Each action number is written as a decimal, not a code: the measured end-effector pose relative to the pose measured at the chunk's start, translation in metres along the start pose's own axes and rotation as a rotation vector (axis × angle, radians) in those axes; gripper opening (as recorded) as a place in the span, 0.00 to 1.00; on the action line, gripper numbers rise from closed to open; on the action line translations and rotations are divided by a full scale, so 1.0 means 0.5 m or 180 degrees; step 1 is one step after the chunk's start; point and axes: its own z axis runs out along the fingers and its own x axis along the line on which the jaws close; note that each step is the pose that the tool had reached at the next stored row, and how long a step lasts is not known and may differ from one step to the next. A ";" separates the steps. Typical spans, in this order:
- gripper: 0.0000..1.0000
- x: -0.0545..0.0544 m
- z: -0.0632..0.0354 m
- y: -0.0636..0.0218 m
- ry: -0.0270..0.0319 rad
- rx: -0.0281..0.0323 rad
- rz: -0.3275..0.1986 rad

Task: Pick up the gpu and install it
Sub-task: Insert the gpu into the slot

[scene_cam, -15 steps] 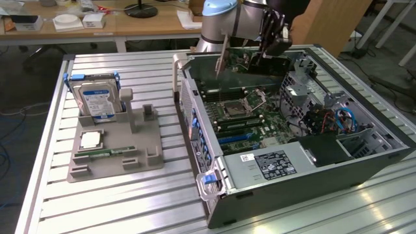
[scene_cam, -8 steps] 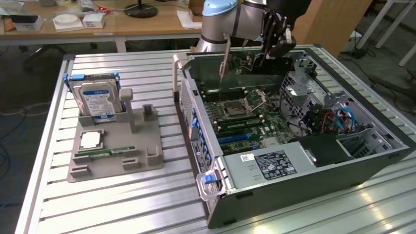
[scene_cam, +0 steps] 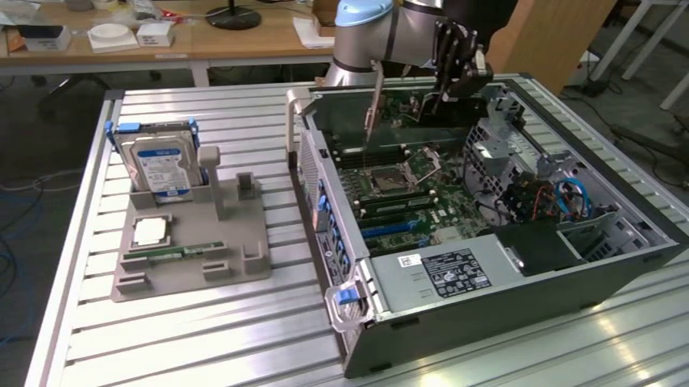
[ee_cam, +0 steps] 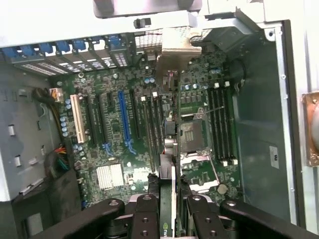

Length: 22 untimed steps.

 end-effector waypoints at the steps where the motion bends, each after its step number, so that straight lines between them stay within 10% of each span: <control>1: 0.26 0.001 0.000 0.000 0.0018 0.0003 -0.0003; 22: 0.26 0.019 0.038 -0.003 0.0030 -0.0018 -0.0396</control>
